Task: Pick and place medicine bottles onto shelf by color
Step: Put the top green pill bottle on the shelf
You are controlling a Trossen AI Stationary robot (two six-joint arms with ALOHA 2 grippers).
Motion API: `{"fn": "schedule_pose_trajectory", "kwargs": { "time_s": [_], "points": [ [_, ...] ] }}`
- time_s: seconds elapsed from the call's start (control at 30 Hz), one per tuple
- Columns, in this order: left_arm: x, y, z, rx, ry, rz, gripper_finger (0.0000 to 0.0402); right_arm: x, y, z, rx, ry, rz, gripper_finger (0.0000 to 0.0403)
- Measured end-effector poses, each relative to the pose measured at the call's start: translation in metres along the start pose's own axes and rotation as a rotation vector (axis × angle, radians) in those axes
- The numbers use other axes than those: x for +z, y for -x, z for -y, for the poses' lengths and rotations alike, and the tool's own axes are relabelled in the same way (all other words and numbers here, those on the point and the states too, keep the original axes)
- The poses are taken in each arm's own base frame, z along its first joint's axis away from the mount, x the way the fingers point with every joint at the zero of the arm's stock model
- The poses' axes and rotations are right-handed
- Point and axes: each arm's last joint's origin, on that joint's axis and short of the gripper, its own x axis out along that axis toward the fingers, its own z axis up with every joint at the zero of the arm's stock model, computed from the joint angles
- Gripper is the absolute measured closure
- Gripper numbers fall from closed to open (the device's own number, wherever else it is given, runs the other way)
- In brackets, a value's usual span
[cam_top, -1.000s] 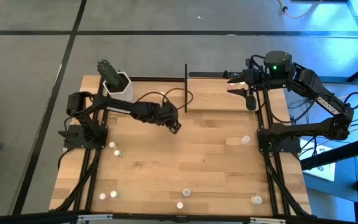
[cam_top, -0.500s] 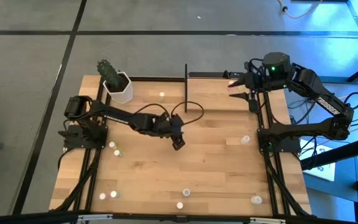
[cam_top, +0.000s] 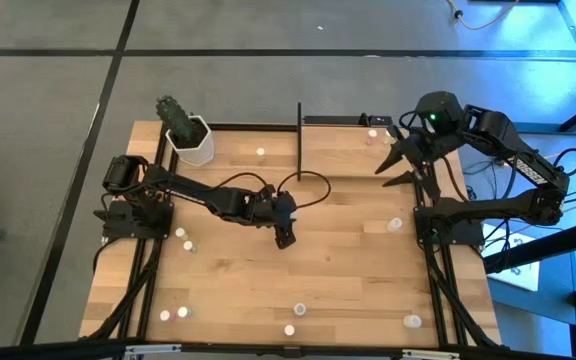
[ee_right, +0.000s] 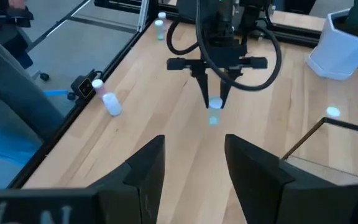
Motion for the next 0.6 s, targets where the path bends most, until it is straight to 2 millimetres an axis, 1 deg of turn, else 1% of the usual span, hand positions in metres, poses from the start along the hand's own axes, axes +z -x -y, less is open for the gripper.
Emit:
{"fn": "schedule_pose_trajectory", "kwargs": {
  "time_s": [0.23,0.47,0.6],
  "points": [
    [0.0005,0.0007,0.0024,-0.002,-0.001,0.017,0.0288,0.0006,0.0,0.0006,-0.009,0.006,0.003,0.0233],
    [0.0027,0.0009,0.0031,0.006,0.006,0.046,0.0288,-0.001,0.0002,0.0031,-0.094,0.002,-0.053,0.0233],
    [0.0,-0.0076,0.0052,0.003,0.003,0.039,0.0288,-0.0013,0.0002,0.0037,-0.113,-0.016,-0.064,0.0233]
  ]
}}
